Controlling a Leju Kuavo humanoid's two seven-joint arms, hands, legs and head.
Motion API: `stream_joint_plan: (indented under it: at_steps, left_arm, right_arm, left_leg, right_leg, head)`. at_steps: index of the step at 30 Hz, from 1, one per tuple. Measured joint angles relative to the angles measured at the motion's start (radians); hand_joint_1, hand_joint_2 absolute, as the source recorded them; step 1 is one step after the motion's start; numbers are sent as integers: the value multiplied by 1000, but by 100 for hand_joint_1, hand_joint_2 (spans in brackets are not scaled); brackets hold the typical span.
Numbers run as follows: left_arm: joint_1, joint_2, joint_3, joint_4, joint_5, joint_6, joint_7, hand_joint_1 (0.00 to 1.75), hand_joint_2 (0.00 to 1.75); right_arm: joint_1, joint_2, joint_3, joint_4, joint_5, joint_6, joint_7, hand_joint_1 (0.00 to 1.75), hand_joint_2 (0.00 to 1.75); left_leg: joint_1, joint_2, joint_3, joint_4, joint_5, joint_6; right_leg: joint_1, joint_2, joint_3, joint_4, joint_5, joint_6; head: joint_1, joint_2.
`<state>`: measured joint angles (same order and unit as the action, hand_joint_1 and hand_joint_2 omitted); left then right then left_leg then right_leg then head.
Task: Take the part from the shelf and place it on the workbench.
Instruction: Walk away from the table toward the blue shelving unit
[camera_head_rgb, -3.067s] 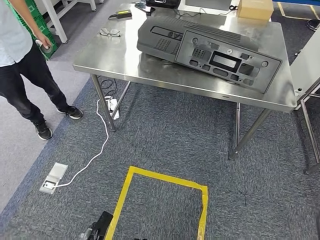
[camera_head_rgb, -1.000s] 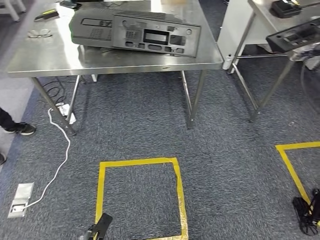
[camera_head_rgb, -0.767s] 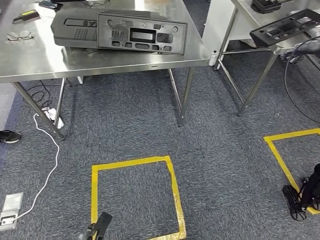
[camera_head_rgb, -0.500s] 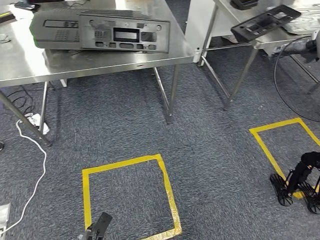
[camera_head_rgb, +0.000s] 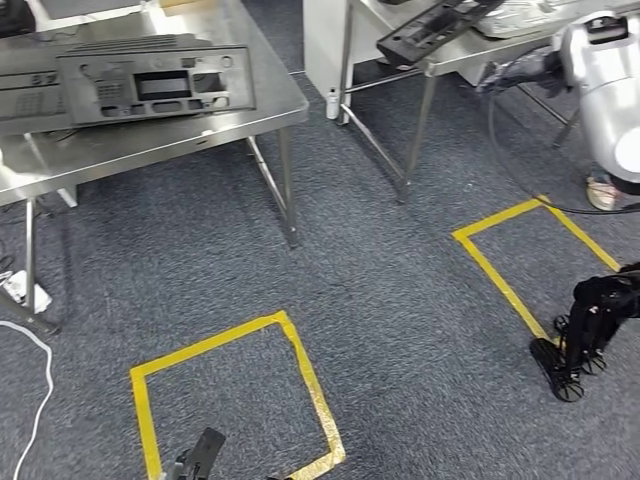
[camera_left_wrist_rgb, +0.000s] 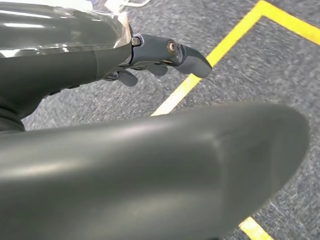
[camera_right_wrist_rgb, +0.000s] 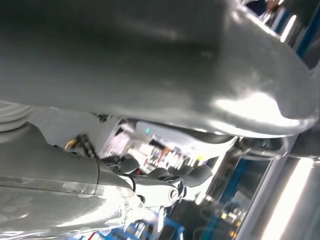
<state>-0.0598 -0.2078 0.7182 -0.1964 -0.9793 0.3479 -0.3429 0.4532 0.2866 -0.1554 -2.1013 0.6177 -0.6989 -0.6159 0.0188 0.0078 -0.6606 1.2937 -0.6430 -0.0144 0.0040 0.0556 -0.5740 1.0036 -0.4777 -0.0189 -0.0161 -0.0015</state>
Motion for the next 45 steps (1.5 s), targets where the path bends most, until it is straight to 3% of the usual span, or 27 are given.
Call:
stream_joint_plan:
  at_steps: [1, 3, 5, 7, 8, 10, 12, 14, 15, 16, 18, 19, 21, 23, 25, 27, 29, 30, 31, 32, 34, 36, 38, 39, 41, 43, 45]
  left_arm:
    - [0, 0, 0, 0, 0, 0, 0, 0, 0]
    - [-1, 0, 1, 0, 0, 0, 2, 0, 0]
    - [-1, 0, 1, 0, 0, 1, 4, 0, 0]
    - [-4, 0, 2, 0, 1, 1, 6, 0, 0]
    - [-5, -1, 2, 0, 1, 2, 7, 0, 0]
    - [-7, -2, 4, 0, 1, 2, 6, 0, 0]
    - [-4, -3, 7, 0, 1, 2, 6, 0, 0]
    - [-1, -3, 10, 0, 1, 2, 6, 0, 0]
    - [-1, -3, 11, 0, 1, 2, 7, 0, 0]
    - [-2, -3, 11, 0, 1, 2, 7, 0, 0]
    - [-3, -3, 11, 0, 1, 2, 6, 0, 0]
    - [-4, -3, 11, 0, 1, 2, 6, 0, 0]
    - [-5, -3, 12, 0, 1, 2, 5, 0, 0]
    - [-7, -5, 12, 0, 1, 2, 4, 0, 0]
    - [-9, -6, 13, 0, 1, 2, 4, 0, 0]
    - [-7, -6, 13, 0, 1, 2, 4, 0, 0]
    - [-1, -6, 15, 0, 2, 2, 6, 0, 0]
    - [1, -6, 16, 0, 2, 2, 6, 0, 0]
    - [2, -6, 16, 0, 2, 2, 7, 0, 0]
    - [2, -6, 17, 0, 2, 2, 7, 0, 0]
    - [0, -6, 18, 0, 1, 2, 7, 0, 0]
    - [1, -6, 19, 0, 1, 1, 8, 0, 0]
    - [1, -6, 20, 0, 1, 1, 8, 0, 0]
    - [0, -6, 21, 0, 1, 1, 8, 0, 0]
    - [-3, -7, 22, 0, 0, 1, 7, 0, 0]
    - [-1, -7, 22, 0, 0, 1, 7, 0, 0]
    - [3, -6, 23, 0, 0, 2, 7, 0, 0]
  right_arm:
    - [1, 3, -2, 0, -1, 0, 0, 0, 0]
    - [2, 7, -4, 1, -2, 0, 0, 0, 0]
    - [4, 11, -6, 1, -3, 0, -1, 0, 0]
    - [7, 14, -8, 1, -4, 1, -5, 0, 0]
    - [10, 16, -9, 1, -6, 0, -8, 0, 0]
    - [10, 18, -12, 0, -8, 0, -15, 0, 0]
    - [8, 20, -14, 0, -10, 0, -17, 0, 0]
    - [8, 21, -16, 0, -11, 0, -18, 0, 0]
    - [9, 21, -18, 0, -11, 0, -18, 0, 0]
    - [9, 21, -18, 0, -12, 0, -19, 0, 0]
    - [8, 22, -19, 0, -12, 0, -21, 0, 0]
    - [8, 24, -20, 0, -13, 0, -23, 0, 0]
    - [8, 26, -21, -1, -14, 0, -28, 0, 0]
    - [10, 29, -25, -2, -15, 0, -32, 0, 0]
    - [11, 32, -28, -4, -15, 0, -33, 0, 0]
    - [10, 36, -29, -5, -15, 0, -33, 0, 0]
    - [11, 38, -29, -5, -15, 0, -33, 0, 0]
    - [12, 38, -30, -5, -15, 0, -33, 0, 0]
    - [13, 38, -31, -5, -14, 0, -33, 0, 0]
    - [13, 39, -31, -5, -14, 0, -33, 0, 0]
    - [13, 39, -33, -4, -14, 0, -33, 0, 0]
    - [14, 41, -35, -4, -14, 0, -33, 0, 0]
    - [17, 43, -37, -4, -14, 1, -33, 0, 0]
    - [20, 44, -40, -4, -15, 1, -33, 0, 0]
    - [19, 44, -45, -4, -16, 0, -33, 0, 0]
    - [17, 45, -49, -4, -18, 0, -33, 0, 0]
    - [19, 45, -51, -3, -19, 0, -33, 0, 0]
  left_leg:
    - [-1, -7, 18, -51, 39, 4]
    - [3, -48, 70, -185, 108, 12]
    - [4, -81, 96, -249, 125, 16]
    - [4, -72, 100, -256, 122, 22]
    - [4, -62, 102, -259, 123, 26]
    - [8, -38, 108, -264, 123, 36]
    - [7, -9, 112, -264, 119, 40]
    - [7, 20, 115, -264, 114, 38]
    - [8, 33, 119, -264, 110, 36]
    - [9, 44, 125, -264, 105, 32]
    - [9, 64, 138, -265, 95, 23]
    - [7, 72, 144, -267, 91, 18]
    - [3, 86, 152, -272, 87, 8]
    - [5, 97, 162, -279, 82, -3]
    - [7, 68, 154, -247, 53, -8]
    - [6, 21, 100, -130, -7, -5]
    - [2, 4, 33, -9, -43, -1]
    - [1, 2, 17, 6, -32, 2]
    - [0, -1, 21, -20, -1, 6]
    - [-1, -10, 39, -79, 44, 10]
    - [3, -59, 83, -201, 110, 19]
    - [5, -98, 99, -249, 122, 21]
    - [3, -86, 101, -258, 122, 25]
    - [4, -75, 105, -262, 123, 29]
    - [7, -50, 113, -268, 123, 38]
    - [6, -20, 119, -269, 117, 42]
    - [6, 10, 124, -269, 110, 41]
  right_leg:
    - [1, 16, 2, 2, -2, 0]
    - [2, 43, 2, 10, -7, 4]
    - [1, 66, -4, 17, -10, 12]
    - [-2, 86, -11, 18, -10, 23]
    - [-2, 75, -13, 23, -14, 30]
    - [-1, 19, -37, 75, -47, 43]
    - [-6, -35, -99, 198, -106, 56]
    - [-15, -47, -152, 293, -129, 64]
    - [-18, -51, -152, 288, -113, 67]
    - [-21, -57, -131, 243, -80, 69]
    - [-17, -94, -62, 103, -17, 65]
    - [-13, -111, -39, 55, -1, 58]
    - [-4, -123, -30, 31, -2, 43]
    - [-5, -101, -30, 25, 0, 29]
    - [-8, -81, -24, 16, 3, 14]
    - [-7, -59, -19, 12, 2, 2]
    - [-2, -30, -17, 12, 0, -5]
    - [0, -13, -14, 12, -1, -6]
    - [1, 3, -11, 13, -3, -6]
    - [2, 19, -7, 13, -4, -5]
    - [3, 47, -4, 17, -9, 0]
    - [0, 69, -12, 22, -10, 10]
    - [-6, 90, -19, 23, -9, 22]
    - [-5, 80, -21, 28, -14, 28]
    - [-4, 24, -49, 89, -48, 40]
    - [-8, -31, -115, 217, -105, 52]
    - [-15, -46, -163, 301, -122, 60]
  head:
    - [0, 0]
    - [0, 0]
    - [0, 0]
    - [1, 0]
    - [1, 0]
    - [4, 0]
    - [6, 0]
    - [6, 0]
    - [6, 0]
    - [6, 0]
    - [6, 0]
    - [6, 0]
    - [5, 0]
    - [5, 0]
    - [3, 0]
    - [1, 0]
    - [0, 0]
    - [0, 0]
    - [0, 0]
    - [0, 0]
    - [1, 0]
    - [2, 0]
    - [1, 0]
    - [2, 0]
    - [5, 0]
    - [6, 0]
    - [6, 0]
